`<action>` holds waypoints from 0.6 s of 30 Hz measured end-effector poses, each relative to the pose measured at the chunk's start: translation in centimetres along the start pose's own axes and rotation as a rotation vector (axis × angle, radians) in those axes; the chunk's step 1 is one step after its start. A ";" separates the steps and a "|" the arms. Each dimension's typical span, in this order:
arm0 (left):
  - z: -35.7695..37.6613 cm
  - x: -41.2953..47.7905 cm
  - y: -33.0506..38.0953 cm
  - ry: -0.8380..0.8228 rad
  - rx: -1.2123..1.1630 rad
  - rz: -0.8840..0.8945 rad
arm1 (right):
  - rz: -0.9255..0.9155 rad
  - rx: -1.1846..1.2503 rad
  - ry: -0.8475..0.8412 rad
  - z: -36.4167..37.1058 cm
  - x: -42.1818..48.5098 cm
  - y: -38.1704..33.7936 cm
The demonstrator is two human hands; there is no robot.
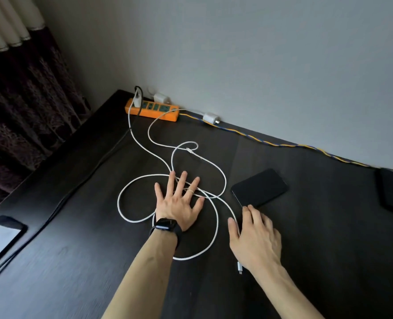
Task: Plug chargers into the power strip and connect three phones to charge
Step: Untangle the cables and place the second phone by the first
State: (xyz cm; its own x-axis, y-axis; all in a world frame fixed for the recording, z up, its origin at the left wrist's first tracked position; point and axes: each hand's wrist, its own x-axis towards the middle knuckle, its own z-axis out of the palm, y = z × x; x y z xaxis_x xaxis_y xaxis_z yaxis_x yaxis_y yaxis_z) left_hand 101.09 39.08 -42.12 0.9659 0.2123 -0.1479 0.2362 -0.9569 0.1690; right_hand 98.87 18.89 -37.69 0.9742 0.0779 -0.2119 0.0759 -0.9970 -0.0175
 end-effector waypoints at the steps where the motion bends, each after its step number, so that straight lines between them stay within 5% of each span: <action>1: -0.3 0.0 0.1 -0.026 0.019 -0.003 | 0.010 -0.014 -0.005 -0.2 -0.5 0.2; 3: -1.1 0.2 0.3 -0.087 0.088 -0.007 | 0.068 0.026 -0.032 -0.7 -0.8 0.5; 7: -2.9 1.4 1.8 -0.253 0.191 -0.050 | 0.467 0.370 -0.115 -2.8 2.8 0.7; 11: -3.5 2.3 3.4 -0.374 0.195 -0.114 | 0.657 0.420 -0.136 -3.7 5.8 0.4; 18: -1.0 0.3 0.7 -0.122 0.073 -0.031 | 0.699 0.360 -0.071 -2.7 6.1 1.6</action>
State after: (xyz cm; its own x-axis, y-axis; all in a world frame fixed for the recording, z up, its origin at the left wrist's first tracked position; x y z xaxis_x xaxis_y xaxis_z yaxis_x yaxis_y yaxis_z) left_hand 101.60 38.67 -41.10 0.9373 0.2203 -0.2701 0.2528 -0.9631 0.0918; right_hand 105.46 17.72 -36.41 0.7536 -0.5549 -0.3523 -0.6345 -0.7542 -0.1694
